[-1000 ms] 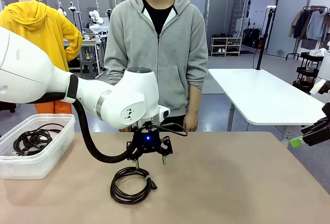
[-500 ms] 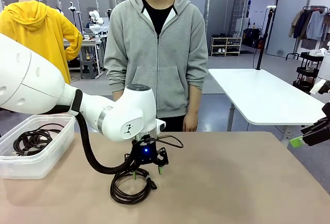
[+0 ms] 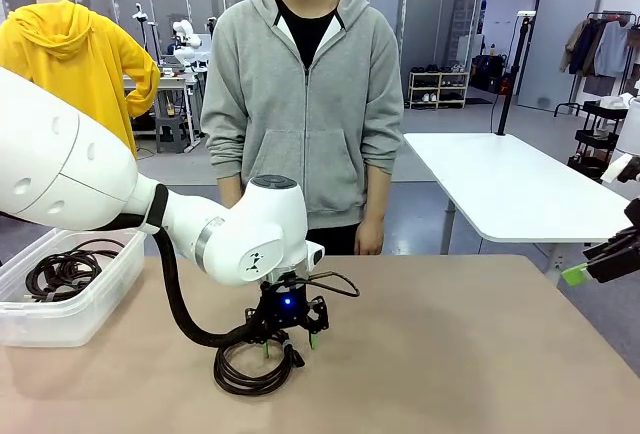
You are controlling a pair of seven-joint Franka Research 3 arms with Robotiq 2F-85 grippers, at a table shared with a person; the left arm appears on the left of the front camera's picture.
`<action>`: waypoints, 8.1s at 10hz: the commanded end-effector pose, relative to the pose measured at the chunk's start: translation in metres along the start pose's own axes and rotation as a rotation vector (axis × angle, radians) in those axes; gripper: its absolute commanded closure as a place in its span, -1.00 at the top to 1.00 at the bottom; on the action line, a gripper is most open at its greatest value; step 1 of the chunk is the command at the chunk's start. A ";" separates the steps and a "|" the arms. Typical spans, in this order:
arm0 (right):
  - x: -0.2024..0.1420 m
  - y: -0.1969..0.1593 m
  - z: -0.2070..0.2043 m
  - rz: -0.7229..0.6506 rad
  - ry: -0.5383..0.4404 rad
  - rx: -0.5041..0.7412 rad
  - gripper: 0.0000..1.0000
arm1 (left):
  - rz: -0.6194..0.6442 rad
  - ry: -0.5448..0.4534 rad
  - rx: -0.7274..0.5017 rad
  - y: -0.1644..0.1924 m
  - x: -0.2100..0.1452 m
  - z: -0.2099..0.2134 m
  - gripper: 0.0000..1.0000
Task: Organize and store the cables.
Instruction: Place the USB Extension Cable into the Organizing box.
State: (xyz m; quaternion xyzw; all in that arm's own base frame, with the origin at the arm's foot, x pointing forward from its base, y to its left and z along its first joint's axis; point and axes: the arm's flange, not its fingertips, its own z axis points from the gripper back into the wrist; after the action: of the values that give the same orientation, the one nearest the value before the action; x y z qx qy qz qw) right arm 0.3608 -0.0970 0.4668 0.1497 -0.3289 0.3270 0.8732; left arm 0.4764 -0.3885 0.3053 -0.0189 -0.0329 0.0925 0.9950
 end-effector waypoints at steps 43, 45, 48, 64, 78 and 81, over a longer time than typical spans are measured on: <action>0.000 0.000 0.002 -0.002 0.014 -0.001 1.00 | 0.126 -0.349 -0.088 0.396 0.179 0.147 -0.74; 0.000 0.000 0.002 -0.002 0.014 -0.001 1.00 | 0.134 -0.339 -0.085 0.395 0.180 0.145 -0.74; 0.000 0.000 0.002 -0.002 0.014 -0.001 1.00 | 0.123 -0.320 -0.088 0.397 0.177 0.140 -0.74; 0.000 0.000 0.002 -0.002 0.014 -0.001 1.00 | 0.099 -0.319 0.017 0.380 0.169 0.136 1.00; 0.000 0.000 0.002 -0.002 0.014 -0.001 1.00 | 0.106 -0.322 0.009 0.384 0.179 0.132 1.00; 0.000 0.000 0.002 -0.002 0.014 -0.001 1.00 | 0.106 -0.322 0.009 0.384 0.179 0.132 1.00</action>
State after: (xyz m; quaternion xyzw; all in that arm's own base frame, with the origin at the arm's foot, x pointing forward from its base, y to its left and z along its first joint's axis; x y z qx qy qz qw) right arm 0.3608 -0.0976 0.4662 0.1490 -0.3279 0.3261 0.8741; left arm 0.5710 0.0256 0.4313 -0.0014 -0.1903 0.1465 0.9707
